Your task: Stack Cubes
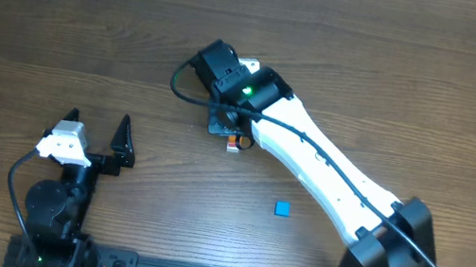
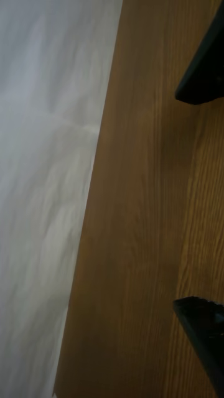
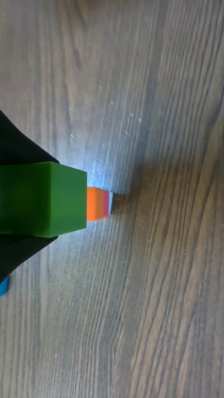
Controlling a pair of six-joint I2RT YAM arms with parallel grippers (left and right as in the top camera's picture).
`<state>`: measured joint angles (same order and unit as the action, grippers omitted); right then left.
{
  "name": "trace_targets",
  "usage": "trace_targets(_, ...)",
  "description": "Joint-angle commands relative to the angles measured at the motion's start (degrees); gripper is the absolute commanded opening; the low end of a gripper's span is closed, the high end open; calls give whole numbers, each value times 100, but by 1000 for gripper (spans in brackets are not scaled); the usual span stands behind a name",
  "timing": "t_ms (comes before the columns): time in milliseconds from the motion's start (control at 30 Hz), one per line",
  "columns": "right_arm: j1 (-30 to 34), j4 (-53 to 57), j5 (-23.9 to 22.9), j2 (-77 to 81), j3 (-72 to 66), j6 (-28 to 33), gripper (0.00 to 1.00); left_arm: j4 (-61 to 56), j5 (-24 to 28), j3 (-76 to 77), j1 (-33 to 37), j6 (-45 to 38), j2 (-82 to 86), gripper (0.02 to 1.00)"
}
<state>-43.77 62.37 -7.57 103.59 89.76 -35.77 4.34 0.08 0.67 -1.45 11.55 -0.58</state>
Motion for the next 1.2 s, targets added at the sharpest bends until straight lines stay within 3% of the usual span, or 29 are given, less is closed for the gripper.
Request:
trace_targets(33, 72, -125, -129, 367, 24, -107, 9, -4, 57, -33, 35, -85, 42, 1000)
trace_targets(1200, -15, -24, 192, 638, -96, -404, 12, -4, 57, -33, 35, -85, 42, 1000)
